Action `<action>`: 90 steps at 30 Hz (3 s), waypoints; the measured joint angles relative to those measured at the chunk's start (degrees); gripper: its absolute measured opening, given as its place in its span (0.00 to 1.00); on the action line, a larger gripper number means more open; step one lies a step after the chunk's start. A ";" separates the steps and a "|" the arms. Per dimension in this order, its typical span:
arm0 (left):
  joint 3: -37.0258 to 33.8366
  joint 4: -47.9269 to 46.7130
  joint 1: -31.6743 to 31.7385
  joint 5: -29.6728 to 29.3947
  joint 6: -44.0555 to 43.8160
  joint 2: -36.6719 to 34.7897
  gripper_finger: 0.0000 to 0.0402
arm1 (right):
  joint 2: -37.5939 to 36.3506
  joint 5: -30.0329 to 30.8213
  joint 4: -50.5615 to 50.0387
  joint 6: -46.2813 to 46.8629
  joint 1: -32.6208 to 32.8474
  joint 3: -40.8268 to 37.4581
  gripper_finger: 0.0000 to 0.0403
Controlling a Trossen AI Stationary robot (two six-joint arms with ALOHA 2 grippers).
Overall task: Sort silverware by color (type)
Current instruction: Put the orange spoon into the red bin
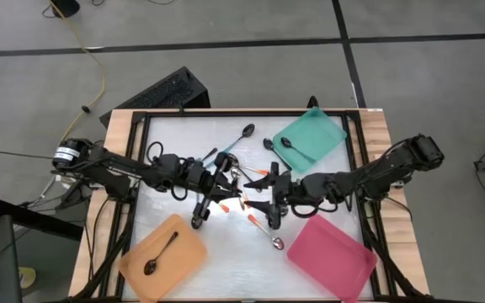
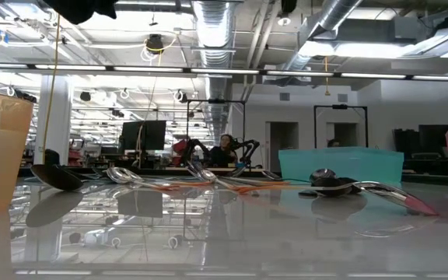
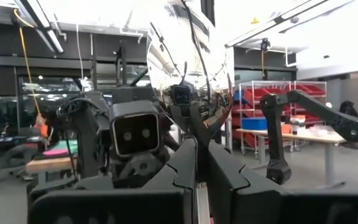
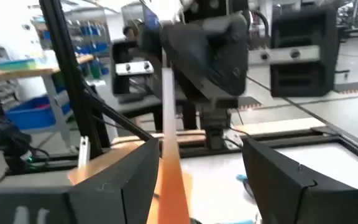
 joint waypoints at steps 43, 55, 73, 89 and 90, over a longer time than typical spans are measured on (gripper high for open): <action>0.04 0.04 0.58 0.89 1.73 0.00 0.01 | 3.79 -3.20 3.58 1.52 -2.73 0.29 0.62; 0.04 -0.40 0.58 0.67 1.42 0.00 0.01 | 3.61 -3.43 3.07 0.54 -4.07 2.94 0.62; 0.04 -1.68 0.66 0.26 0.42 0.00 0.01 | 3.58 -5.66 1.03 0.39 -4.51 3.15 0.16; 0.04 -4.43 0.58 -6.67 -4.35 -0.09 0.09 | 3.59 0.90 0.80 1.63 -3.41 3.15 0.02; 0.04 -4.94 0.58 -6.80 -4.25 -0.09 0.12 | 3.54 1.92 0.68 1.85 -3.25 3.14 0.02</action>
